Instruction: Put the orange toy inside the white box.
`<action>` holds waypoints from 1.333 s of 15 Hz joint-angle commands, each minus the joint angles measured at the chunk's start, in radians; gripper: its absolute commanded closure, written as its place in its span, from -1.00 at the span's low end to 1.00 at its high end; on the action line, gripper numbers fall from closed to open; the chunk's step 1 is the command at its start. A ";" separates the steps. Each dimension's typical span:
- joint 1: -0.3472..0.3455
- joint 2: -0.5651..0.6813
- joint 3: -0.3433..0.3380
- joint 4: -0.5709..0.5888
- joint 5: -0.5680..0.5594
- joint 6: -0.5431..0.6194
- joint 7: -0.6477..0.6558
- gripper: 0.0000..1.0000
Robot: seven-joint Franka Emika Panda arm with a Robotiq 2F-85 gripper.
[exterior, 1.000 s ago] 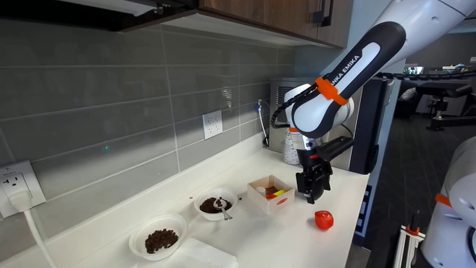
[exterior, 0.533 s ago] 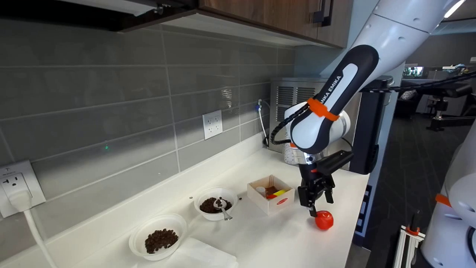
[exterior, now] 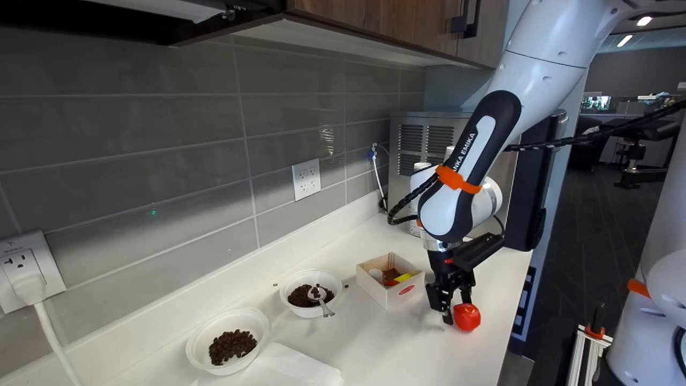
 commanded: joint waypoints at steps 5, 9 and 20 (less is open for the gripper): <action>0.005 0.039 -0.008 0.005 0.009 0.042 -0.040 0.57; 0.011 -0.044 -0.002 0.011 0.035 -0.013 -0.053 0.81; 0.006 -0.375 0.026 -0.010 0.021 0.001 0.032 0.83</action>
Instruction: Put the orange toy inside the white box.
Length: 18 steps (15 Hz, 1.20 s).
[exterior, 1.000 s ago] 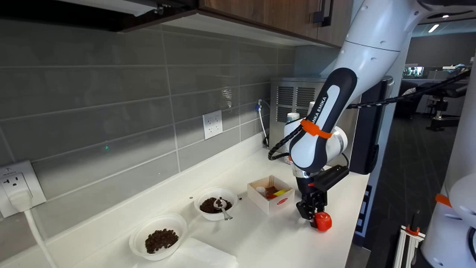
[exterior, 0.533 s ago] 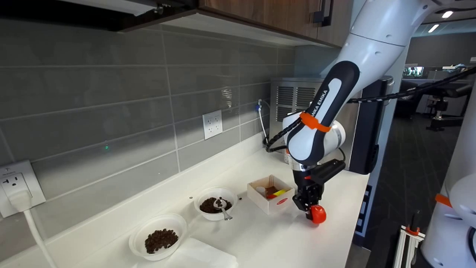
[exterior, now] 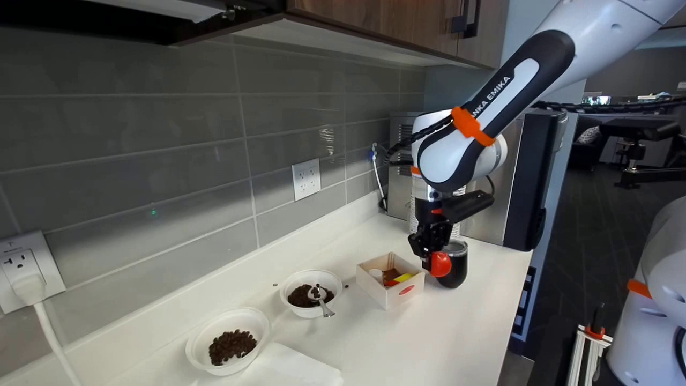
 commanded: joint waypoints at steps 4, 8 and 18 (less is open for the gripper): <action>-0.013 -0.017 0.033 -0.006 -0.012 0.187 0.088 0.83; -0.032 0.082 0.050 0.009 -0.040 0.322 0.135 0.83; -0.077 0.309 0.048 0.149 -0.289 0.471 0.358 0.83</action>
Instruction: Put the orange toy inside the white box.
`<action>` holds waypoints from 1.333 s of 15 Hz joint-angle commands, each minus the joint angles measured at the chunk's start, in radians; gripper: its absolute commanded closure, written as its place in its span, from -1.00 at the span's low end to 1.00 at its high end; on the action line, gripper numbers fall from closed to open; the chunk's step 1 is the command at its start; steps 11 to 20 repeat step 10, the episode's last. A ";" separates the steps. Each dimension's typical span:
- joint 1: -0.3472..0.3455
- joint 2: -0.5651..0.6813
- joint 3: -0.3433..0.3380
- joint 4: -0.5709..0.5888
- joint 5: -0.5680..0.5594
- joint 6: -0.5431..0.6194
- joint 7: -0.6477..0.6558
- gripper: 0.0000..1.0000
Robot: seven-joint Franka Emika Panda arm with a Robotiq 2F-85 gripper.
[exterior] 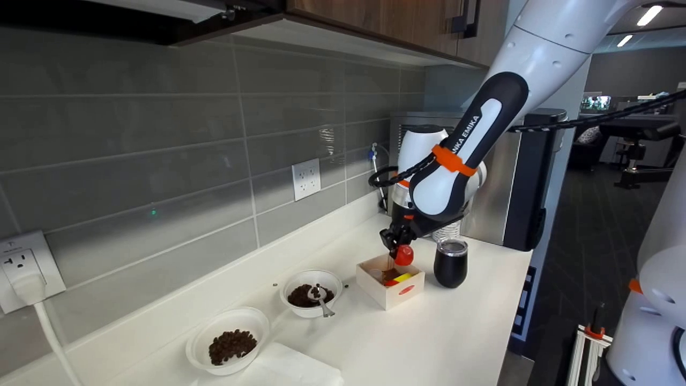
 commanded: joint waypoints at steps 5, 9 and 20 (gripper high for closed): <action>0.007 0.102 0.005 0.099 -0.078 0.014 0.135 -0.58; 0.007 0.076 -0.002 0.086 -0.099 -0.004 0.145 -1.00; 0.046 0.065 -0.041 0.079 -0.068 -0.009 0.116 -1.00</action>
